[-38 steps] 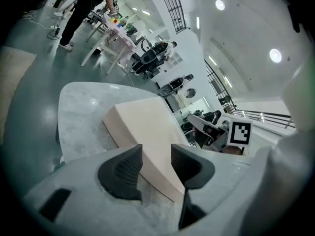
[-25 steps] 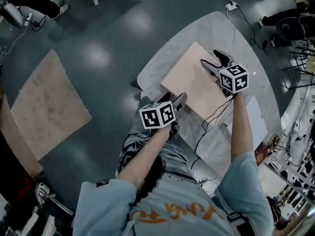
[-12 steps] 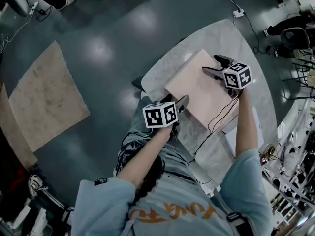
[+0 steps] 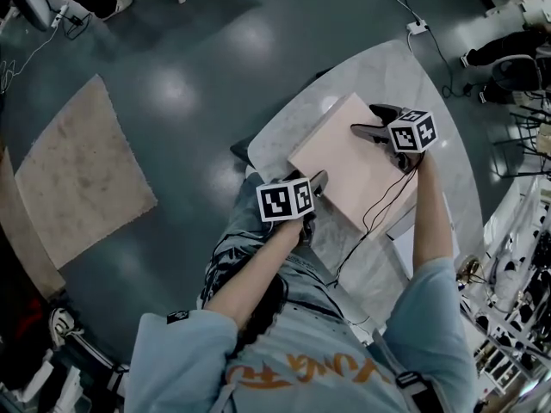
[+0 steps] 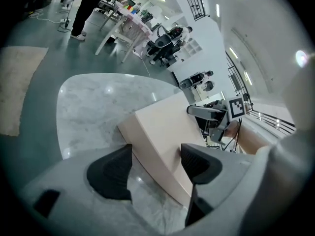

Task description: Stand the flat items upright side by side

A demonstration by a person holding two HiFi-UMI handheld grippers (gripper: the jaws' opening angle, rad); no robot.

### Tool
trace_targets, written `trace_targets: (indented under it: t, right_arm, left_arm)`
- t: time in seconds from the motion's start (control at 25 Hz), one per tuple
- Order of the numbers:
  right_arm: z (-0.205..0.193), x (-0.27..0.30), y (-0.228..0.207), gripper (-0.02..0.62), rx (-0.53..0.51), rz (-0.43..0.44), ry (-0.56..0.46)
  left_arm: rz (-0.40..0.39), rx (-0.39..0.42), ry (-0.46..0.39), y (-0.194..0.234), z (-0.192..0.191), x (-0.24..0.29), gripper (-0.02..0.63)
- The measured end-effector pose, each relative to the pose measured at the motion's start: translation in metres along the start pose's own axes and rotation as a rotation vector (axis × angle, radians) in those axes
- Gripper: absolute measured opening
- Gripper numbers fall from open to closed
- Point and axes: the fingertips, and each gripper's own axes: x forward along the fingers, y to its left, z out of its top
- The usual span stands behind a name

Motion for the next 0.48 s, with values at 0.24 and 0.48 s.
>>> trace_targets:
  t: [0.24, 0.48]
  right_arm:
    - [0.002, -0.002, 0.000, 0.380, -0.020, -0.011, 0.001]
    - [0.007, -0.013, 0.010, 0.357, -0.022, -0.030, -0.056]
  left_arm:
    - [-0.020, 0.028, 0.015, -0.001, 0.003, 0.003, 0.319]
    - [0.010, 0.091, -0.014, -0.004, 0.012, -0.010, 0.297]
